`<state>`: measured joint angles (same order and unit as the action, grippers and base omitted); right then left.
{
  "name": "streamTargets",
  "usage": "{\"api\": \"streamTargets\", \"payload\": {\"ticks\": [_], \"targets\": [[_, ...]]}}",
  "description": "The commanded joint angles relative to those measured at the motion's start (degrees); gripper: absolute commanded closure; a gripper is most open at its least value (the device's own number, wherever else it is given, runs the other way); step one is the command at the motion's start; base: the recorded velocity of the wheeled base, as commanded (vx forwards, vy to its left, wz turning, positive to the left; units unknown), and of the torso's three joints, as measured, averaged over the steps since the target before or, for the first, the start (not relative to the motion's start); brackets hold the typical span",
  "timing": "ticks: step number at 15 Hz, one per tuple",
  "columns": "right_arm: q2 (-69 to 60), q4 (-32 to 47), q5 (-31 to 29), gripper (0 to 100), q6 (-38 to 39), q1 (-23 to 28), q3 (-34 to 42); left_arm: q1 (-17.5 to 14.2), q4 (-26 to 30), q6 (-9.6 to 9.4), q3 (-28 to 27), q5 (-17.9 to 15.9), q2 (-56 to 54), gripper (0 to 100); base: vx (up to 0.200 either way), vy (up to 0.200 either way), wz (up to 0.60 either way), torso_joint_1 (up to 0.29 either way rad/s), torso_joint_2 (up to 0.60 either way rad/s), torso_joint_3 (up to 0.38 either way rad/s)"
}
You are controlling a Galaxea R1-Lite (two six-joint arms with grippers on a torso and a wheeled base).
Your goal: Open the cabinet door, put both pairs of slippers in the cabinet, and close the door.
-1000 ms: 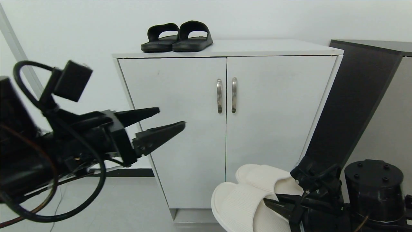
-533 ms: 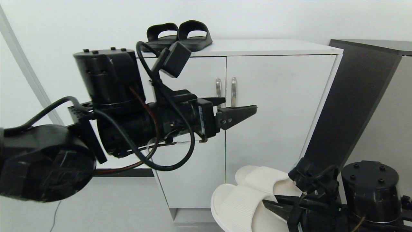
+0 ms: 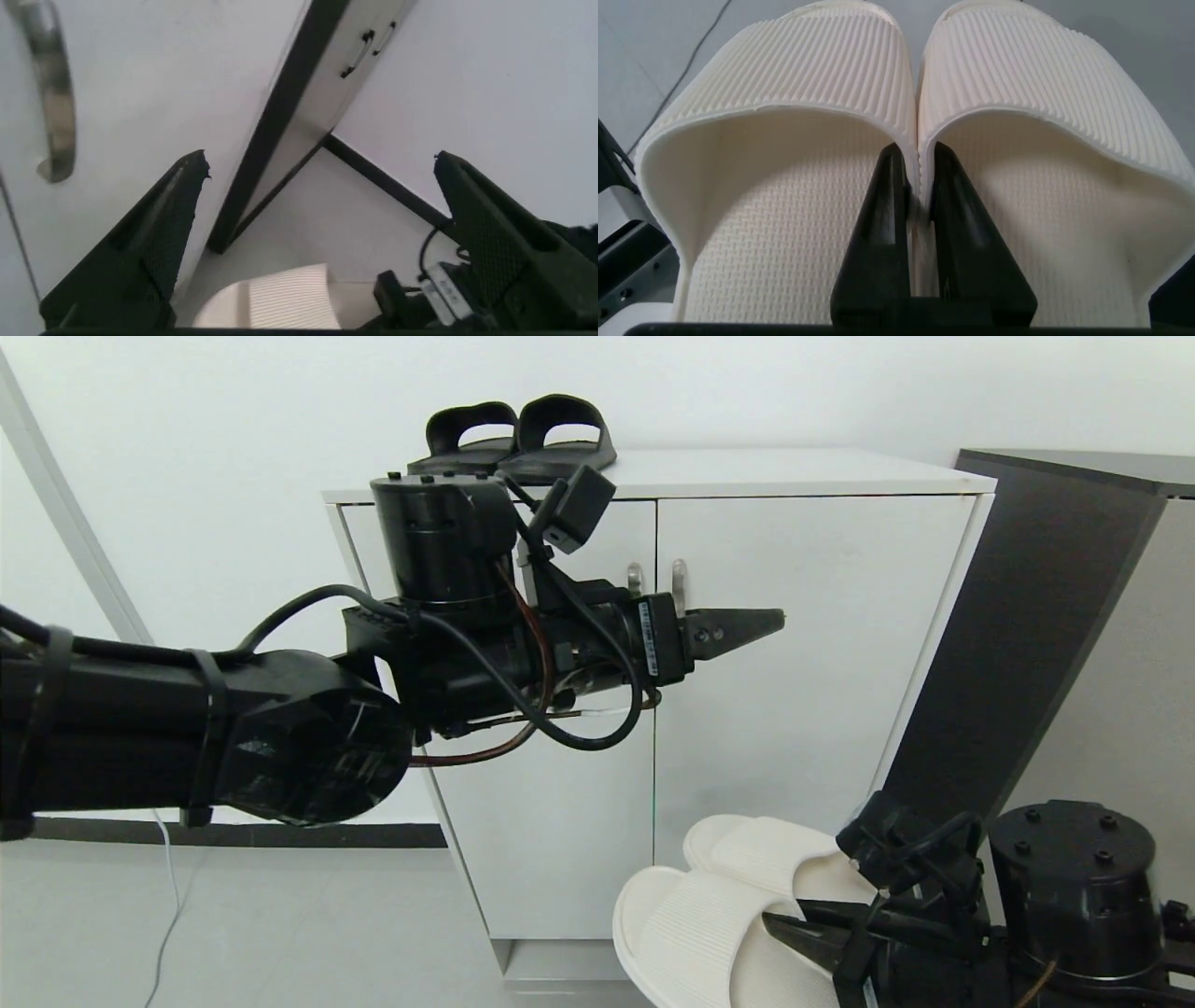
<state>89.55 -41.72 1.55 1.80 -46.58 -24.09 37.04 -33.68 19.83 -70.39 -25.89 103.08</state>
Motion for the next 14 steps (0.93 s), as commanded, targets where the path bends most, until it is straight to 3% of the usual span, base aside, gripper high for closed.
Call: {"api": "streamTargets", "payload": {"ticks": [1, 7, 14], "targets": [[0.18, -0.03, 0.03, 100, 0.13, 0.09, 0.01, -0.47, -0.07, -0.15, -0.80, 2.07, 1.68, 0, 0.000, 0.000, 0.00, 0.000, 0.00, 0.000], [0.45, -0.03, -0.05, 100, 0.04, 0.09, 0.01, -0.74, 1.95, -0.15, -6.60, 10.42, 5.99, 0, 0.000, 0.000, 0.00, 0.000, 0.00, 0.000], [0.27, -0.12, -0.05, 100, -0.05, 0.09, 0.01, -3.37, 5.56, -0.15, -11.97, 11.74, 8.54, 0, 0.000, 0.000, 0.00, 0.000, 0.00, 0.000]]}}
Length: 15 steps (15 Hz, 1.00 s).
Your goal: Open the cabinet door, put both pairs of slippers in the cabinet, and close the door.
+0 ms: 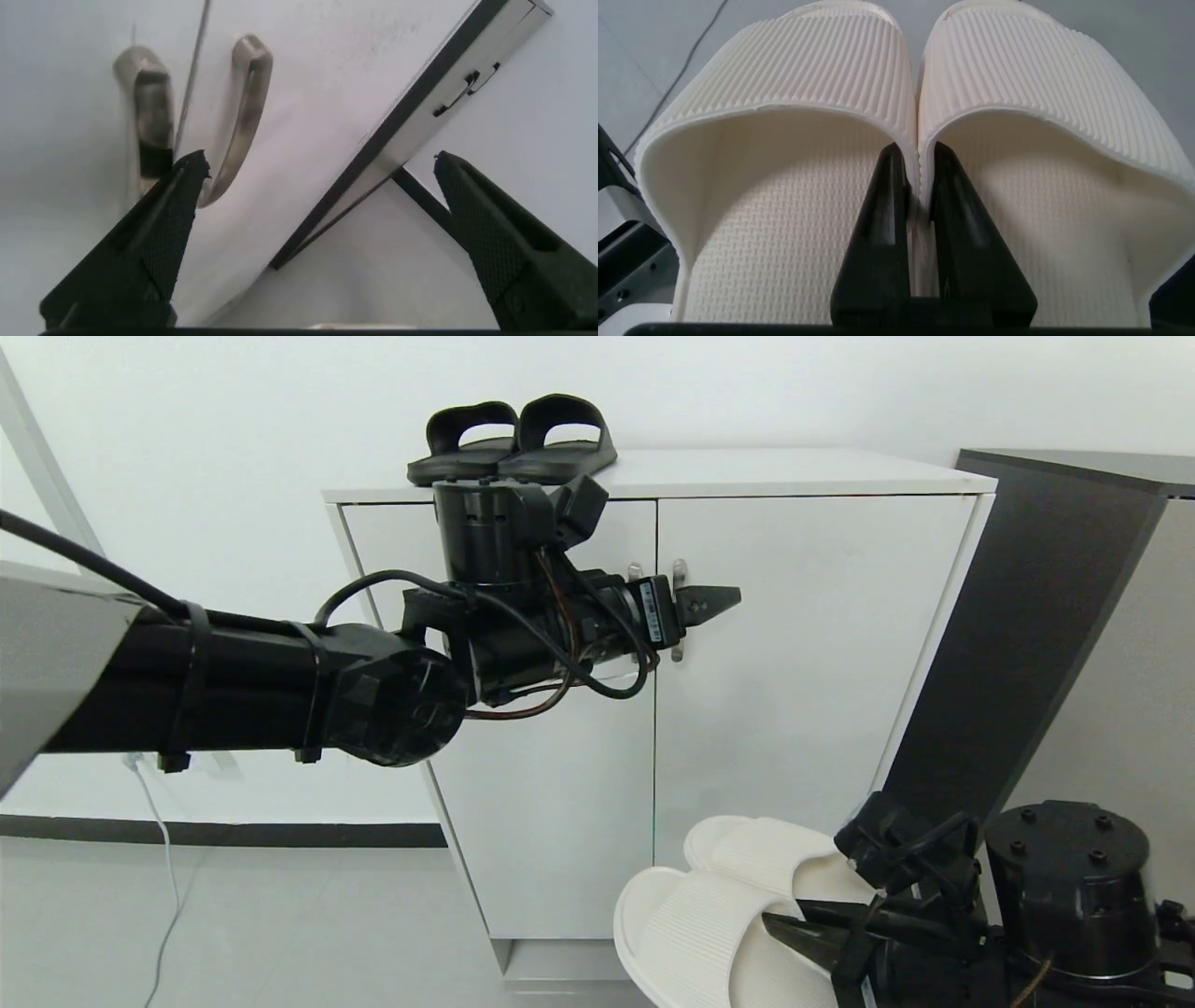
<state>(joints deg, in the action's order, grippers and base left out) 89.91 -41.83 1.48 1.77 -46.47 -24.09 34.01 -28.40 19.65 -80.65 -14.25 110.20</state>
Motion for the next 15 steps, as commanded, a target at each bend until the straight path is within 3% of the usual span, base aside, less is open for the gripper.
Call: {"api": "streamTargets", "payload": {"ticks": [1, 4, 8, 9, 15], "targets": [[-0.08, -0.01, 0.02, 100, -0.01, -0.02, 0.01, -0.35, 1.16, 0.04, -3.02, 0.01, 2.30, 0, 0.000, 0.000, 0.00, 0.000, 0.00, 0.000], [-0.26, 0.08, -0.07, 100, -0.01, -0.02, 0.09, -0.35, 1.60, 0.56, -5.22, -0.95, 4.41, 0, 0.000, 0.000, 0.00, 0.000, 0.00, 0.000], [-0.35, 0.08, 0.19, 100, 0.17, -0.20, 0.36, -0.35, 1.60, 4.87, -6.27, -3.85, 4.76, 0, 0.000, 0.000, 0.00, 0.000, 0.00, 0.000], [-0.35, 0.08, 0.28, 100, 0.17, -0.20, 0.45, -0.44, 1.51, 4.87, -6.36, -3.85, 4.76, 100, 0.000, 0.000, 0.00, 0.000, 0.00, 0.000], [-2.10, 0.08, 6.70, 100, -0.10, -0.46, 3.17, -0.17, 1.42, 4.87, -4.16, -4.82, 3.09, 100, 0.000, 0.000, 0.00, 0.000, 0.00, 0.000]]}}
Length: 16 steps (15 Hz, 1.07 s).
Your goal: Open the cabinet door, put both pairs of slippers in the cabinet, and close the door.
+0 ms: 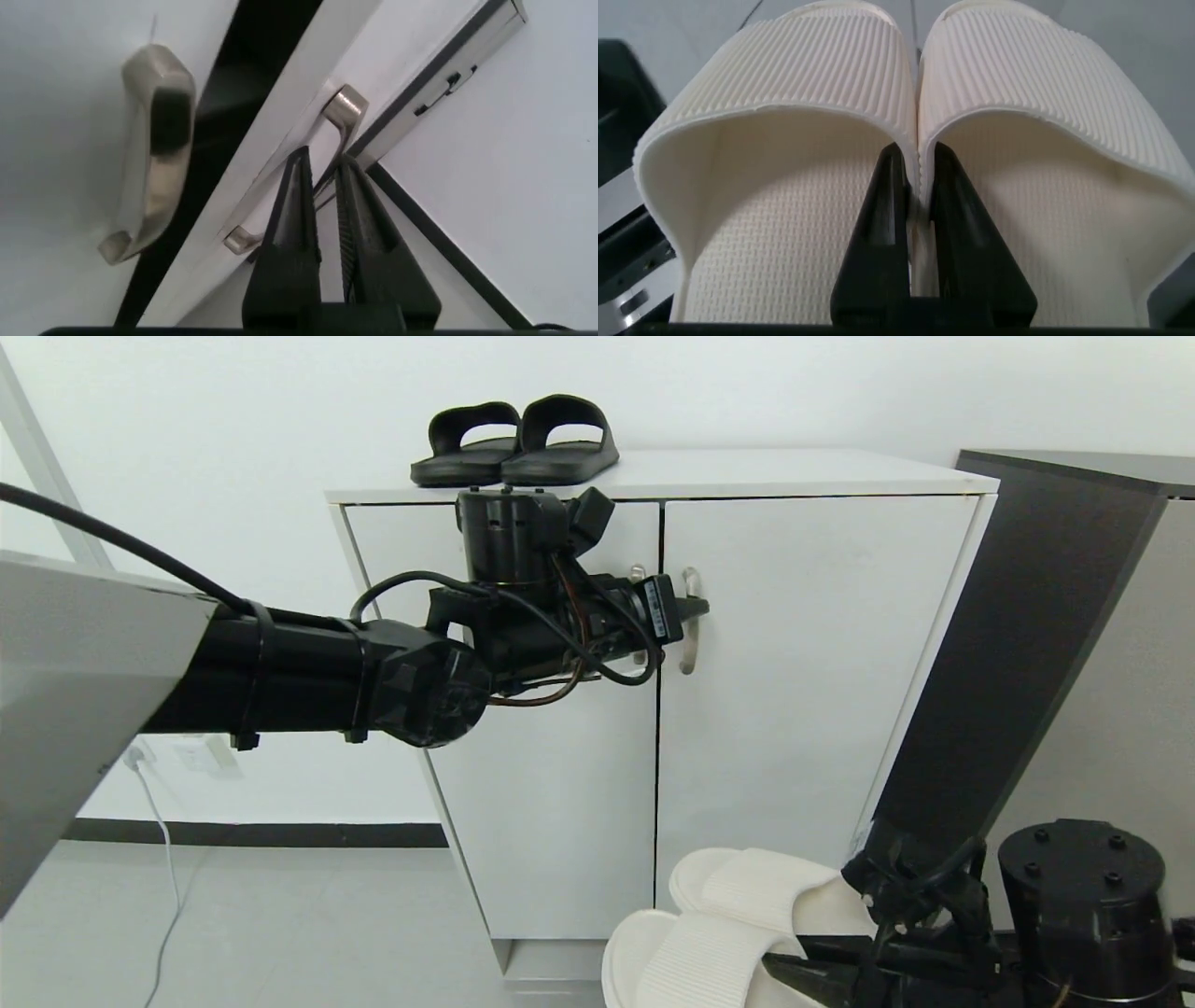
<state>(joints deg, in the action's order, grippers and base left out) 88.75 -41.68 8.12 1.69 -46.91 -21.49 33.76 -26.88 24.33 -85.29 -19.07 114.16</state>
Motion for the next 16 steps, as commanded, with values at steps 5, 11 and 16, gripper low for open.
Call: {"api": "streamTargets", "payload": {"ticks": [5, 11, 16], "targets": [[-3.14, 0.02, 4.19, 100, -0.64, -0.11, 2.33, 2.81, -0.37, -0.07, 7.33, 0.08, -6.76, 100, 0.000, 0.000, 0.00, 0.000, 0.00, 0.000], [-4.37, 0.02, 5.42, 100, -2.75, -0.90, 3.91, 6.76, -1.77, -0.34, 17.70, 0.78, -16.69, 100, 0.000, 0.000, 0.00, 0.000, 0.00, 0.000], [-4.28, 0.11, 5.24, 100, -3.36, -1.08, 3.91, 5.88, -3.35, -0.34, 22.88, 0.78, -22.14, 100, 0.000, 0.000, 0.00, 0.000, 0.00, 0.000]]}}
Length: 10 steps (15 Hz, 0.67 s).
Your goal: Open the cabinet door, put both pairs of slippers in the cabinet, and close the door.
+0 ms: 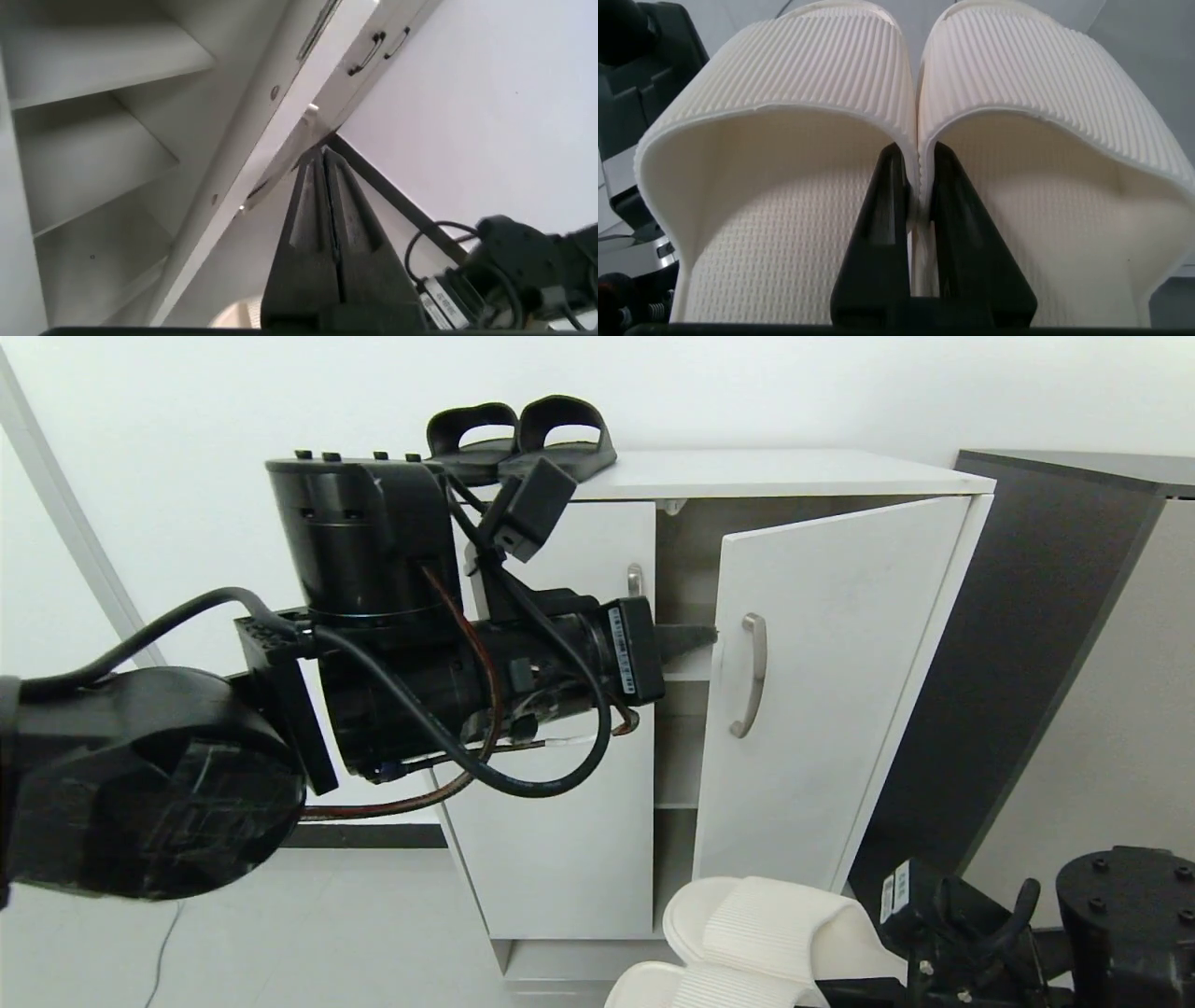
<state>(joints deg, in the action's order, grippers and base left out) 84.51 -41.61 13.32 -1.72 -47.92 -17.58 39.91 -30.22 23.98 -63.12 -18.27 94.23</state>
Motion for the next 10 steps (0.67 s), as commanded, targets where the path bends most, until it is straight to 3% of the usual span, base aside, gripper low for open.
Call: {"api": "streamTargets", "payload": {"ticks": [1, 3, 6, 10], "targets": [[0.05, 0.12, -0.14, 100, -0.13, -0.15, 0.00, -1.50, -0.01, 0.10, 0.98, -0.10, -1.86, 100, 0.000, 0.000, 0.00, 0.000, 0.00, 0.000], [-0.04, 0.30, -0.23, 100, -0.13, -0.86, 0.00, -2.91, -0.37, 0.10, 0.46, -0.45, 0.34, 100, 0.000, 0.000, 0.00, 0.000, 0.00, 0.000], [-0.22, 0.39, -0.49, 100, -0.13, -2.44, 1.06, -3.44, -6.08, 0.37, -1.83, -0.62, 6.23, 100, 0.000, 0.000, 0.00, 0.000, 0.00, 0.000], [-0.31, 0.39, -1.81, 100, -0.21, -3.93, 1.58, -3.79, -8.89, 0.54, -8.33, -0.71, 14.58, 100, 0.000, 0.000, 0.00, 0.000, 0.00, 0.000]]}}
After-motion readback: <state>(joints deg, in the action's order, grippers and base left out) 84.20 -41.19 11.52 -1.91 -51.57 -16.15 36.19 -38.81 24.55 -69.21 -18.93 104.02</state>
